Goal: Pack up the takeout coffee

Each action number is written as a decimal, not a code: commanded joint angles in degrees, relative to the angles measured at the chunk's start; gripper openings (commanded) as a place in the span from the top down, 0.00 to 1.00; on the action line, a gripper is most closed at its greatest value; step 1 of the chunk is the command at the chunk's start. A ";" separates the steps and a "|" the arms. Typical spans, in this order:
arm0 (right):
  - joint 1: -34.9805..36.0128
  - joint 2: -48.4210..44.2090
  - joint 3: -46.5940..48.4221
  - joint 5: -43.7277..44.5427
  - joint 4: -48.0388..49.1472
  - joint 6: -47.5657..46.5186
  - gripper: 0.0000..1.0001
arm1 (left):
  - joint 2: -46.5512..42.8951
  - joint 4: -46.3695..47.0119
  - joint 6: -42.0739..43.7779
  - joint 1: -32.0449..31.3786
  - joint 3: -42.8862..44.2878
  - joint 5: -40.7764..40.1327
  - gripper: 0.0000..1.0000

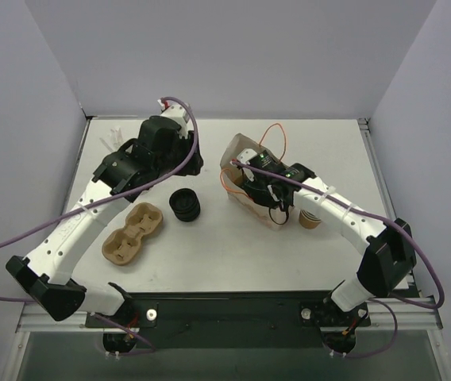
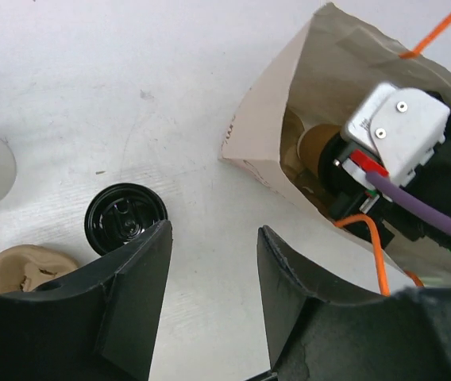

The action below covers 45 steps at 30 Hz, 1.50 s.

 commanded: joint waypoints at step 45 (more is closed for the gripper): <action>-3.87 -14.24 -2.37 -1.57 5.48 -2.72 0.43 | 17.47 20.99 13.33 6.18 8.34 29.16 0.42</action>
